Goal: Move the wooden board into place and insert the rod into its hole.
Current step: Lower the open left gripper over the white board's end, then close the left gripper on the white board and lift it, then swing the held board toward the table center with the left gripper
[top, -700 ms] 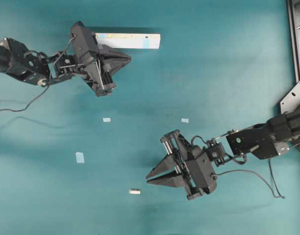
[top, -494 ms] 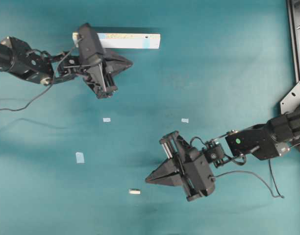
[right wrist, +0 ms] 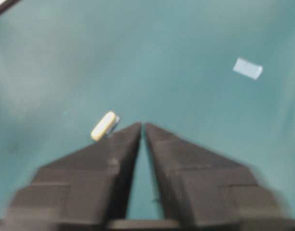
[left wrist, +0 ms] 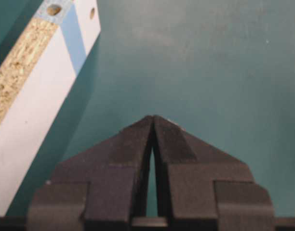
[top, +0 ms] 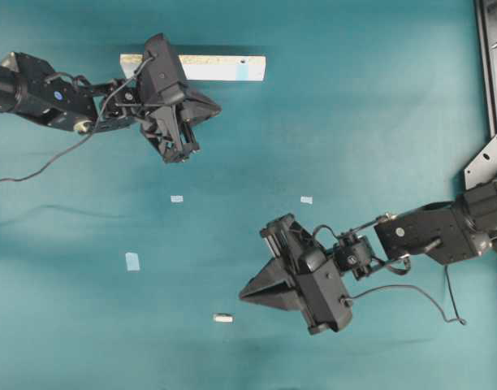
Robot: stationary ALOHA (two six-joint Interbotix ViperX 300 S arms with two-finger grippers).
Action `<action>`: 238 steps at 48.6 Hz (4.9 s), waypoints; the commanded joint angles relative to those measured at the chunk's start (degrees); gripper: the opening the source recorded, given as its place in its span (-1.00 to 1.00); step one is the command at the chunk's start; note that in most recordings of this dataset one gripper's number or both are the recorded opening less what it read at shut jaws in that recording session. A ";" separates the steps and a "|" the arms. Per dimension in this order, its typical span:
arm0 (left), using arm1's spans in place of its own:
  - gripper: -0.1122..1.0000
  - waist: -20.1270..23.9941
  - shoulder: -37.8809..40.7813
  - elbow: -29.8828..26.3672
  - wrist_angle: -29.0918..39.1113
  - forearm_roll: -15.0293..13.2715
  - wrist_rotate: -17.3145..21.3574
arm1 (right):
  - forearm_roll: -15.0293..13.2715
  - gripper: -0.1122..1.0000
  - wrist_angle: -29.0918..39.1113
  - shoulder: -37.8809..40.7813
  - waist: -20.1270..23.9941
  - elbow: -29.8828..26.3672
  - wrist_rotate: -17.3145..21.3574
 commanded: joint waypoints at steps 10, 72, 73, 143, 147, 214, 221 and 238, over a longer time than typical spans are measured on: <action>0.36 -0.35 -7.73 -0.53 9.05 0.26 1.67 | -0.09 0.87 2.99 -4.66 0.35 -0.97 0.09; 0.85 14.06 -6.42 -2.55 17.67 0.26 20.74 | 0.18 0.87 25.31 -16.61 0.35 -4.66 0.26; 0.85 14.06 -5.98 -2.72 17.58 0.26 20.74 | 0.18 0.87 25.31 -16.61 0.35 -4.66 0.26; -0.39 11.69 -3.87 -5.01 19.42 0.26 18.02 | 0.18 0.87 30.15 -19.25 -0.09 -6.68 1.23; -0.39 11.16 -6.06 -5.62 22.24 0.26 16.70 | 0.18 0.87 30.32 -20.13 -0.26 -6.68 1.23; -0.39 -11.87 7.65 -31.20 29.53 0.09 -2.29 | 0.00 0.87 37.27 -30.76 -1.32 -6.59 1.23; -0.39 -12.39 10.63 -34.72 29.44 0.00 -2.29 | -0.09 0.87 37.27 -31.73 -1.41 -6.24 1.23; -0.39 -13.89 15.73 -40.69 29.44 0.09 -2.37 | 0.00 0.87 37.27 -33.31 -1.32 -5.10 1.23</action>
